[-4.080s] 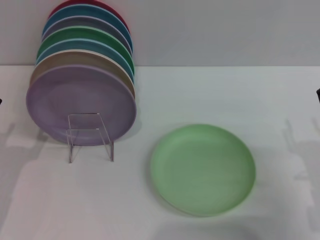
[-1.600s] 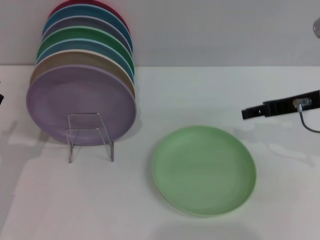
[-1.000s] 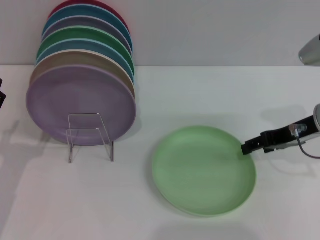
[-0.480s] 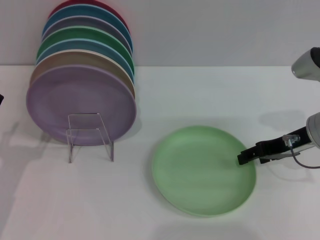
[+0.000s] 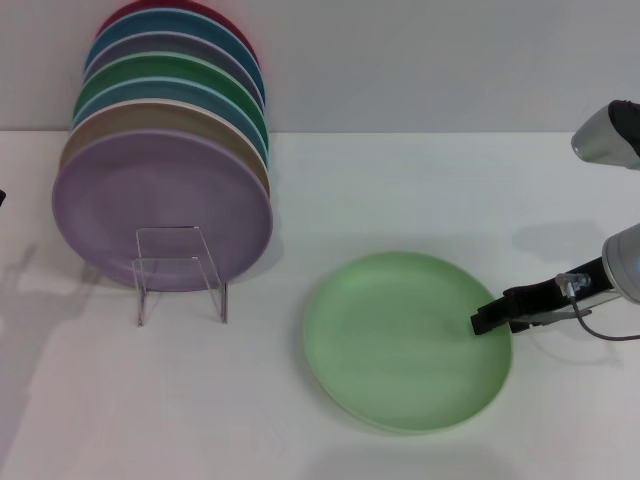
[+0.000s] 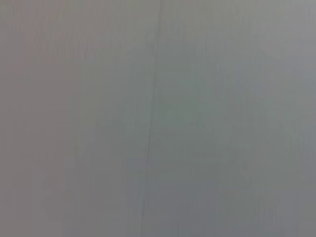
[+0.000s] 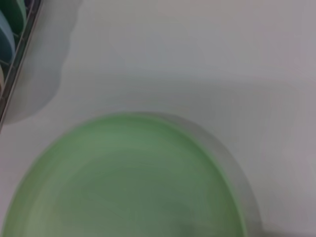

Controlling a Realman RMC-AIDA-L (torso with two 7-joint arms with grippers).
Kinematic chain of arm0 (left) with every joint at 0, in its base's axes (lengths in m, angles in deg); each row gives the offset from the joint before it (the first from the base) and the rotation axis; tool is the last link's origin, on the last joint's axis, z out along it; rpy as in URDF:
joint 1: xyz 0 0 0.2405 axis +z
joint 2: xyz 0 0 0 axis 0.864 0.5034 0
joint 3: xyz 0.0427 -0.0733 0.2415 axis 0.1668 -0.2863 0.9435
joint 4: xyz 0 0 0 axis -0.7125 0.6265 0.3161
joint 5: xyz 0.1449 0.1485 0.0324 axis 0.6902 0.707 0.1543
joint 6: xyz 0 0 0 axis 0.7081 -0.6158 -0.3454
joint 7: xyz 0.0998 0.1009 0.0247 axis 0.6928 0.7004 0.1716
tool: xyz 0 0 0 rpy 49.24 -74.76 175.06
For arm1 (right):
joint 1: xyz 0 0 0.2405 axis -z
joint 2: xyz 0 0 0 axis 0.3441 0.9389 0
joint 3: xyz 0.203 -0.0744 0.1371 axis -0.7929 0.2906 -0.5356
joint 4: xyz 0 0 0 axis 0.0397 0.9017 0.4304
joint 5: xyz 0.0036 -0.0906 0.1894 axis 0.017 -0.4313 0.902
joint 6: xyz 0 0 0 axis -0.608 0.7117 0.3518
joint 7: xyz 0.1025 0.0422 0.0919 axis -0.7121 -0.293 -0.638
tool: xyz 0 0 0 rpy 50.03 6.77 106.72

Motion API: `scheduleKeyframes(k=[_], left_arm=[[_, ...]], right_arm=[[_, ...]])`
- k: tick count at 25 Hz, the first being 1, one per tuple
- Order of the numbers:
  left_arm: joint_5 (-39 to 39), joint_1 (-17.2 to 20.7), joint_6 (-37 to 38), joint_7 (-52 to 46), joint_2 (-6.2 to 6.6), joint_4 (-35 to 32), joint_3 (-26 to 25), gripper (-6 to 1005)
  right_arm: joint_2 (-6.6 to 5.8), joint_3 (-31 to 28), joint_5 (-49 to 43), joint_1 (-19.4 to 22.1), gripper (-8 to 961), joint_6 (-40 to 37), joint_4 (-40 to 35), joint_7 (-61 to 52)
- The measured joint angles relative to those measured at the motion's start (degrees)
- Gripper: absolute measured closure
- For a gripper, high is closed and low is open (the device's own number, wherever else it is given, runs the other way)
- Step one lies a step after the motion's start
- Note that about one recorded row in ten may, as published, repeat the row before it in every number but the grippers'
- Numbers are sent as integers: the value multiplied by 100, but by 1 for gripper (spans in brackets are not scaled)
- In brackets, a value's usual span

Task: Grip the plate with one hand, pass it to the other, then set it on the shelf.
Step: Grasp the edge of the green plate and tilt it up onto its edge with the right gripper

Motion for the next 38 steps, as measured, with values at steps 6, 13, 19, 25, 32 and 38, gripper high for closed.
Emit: scheduleKeyframes(k=[6,13,19,25,32,38], left_arm=[[-5,0,8,0,7,17,-6,236],[-7,-1,9,0,9,26,-28,240],[-6,0,9,0,9,23,-42,242],[-14,0,9,0,15,0,-45,245],[-15,16,14,0,18,-26,-44,248],[-15,17,18,22,27,20,-55,251]], right_arm=[[-11,-8,1,-67,462,-7,-168,3],[-23,-12,1,-71,619,-13,-167,5],[-32,-2,-23,-94,693,-8,-281,13],[-35,0,-73,-105,817,-33,-309,128],[-34,-1,-85,-63,888,-110,-257,250],[-18,0,-88,-43,924,-234,-210,296]])
